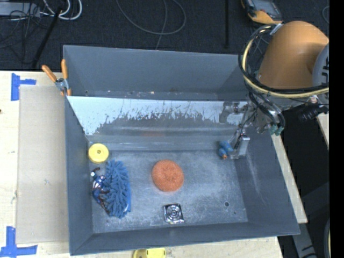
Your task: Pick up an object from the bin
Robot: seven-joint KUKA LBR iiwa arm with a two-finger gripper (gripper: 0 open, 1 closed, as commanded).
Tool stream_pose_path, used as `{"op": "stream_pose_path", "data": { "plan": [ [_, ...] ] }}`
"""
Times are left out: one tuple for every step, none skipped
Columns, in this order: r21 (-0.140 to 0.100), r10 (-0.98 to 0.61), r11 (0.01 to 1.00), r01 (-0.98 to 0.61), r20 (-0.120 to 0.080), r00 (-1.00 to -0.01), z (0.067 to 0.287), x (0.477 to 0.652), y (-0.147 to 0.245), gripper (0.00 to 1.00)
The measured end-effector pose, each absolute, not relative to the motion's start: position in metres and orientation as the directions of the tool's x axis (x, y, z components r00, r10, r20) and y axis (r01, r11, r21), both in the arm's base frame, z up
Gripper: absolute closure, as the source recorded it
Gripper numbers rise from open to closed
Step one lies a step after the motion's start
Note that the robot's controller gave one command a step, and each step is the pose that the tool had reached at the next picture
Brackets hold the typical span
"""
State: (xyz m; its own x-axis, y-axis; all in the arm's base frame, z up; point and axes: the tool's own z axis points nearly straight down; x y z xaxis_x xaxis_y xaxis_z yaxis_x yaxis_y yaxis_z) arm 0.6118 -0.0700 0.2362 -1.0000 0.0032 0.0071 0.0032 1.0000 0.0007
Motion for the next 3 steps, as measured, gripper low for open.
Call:
{"op": "stream_pose_path", "data": {
  "plan": [
    [0.000, 0.002, 1.000, 0.002, -0.001, -1.000, 0.241, 0.613, -0.070, 0.00],
    [-0.001, -0.039, 0.999, -0.039, -0.005, -0.999, 0.194, 0.619, -0.031, 0.00],
    [0.001, 0.053, 0.999, 0.053, 0.001, -0.999, 0.167, 0.566, -0.014, 0.00]
  ]
}}
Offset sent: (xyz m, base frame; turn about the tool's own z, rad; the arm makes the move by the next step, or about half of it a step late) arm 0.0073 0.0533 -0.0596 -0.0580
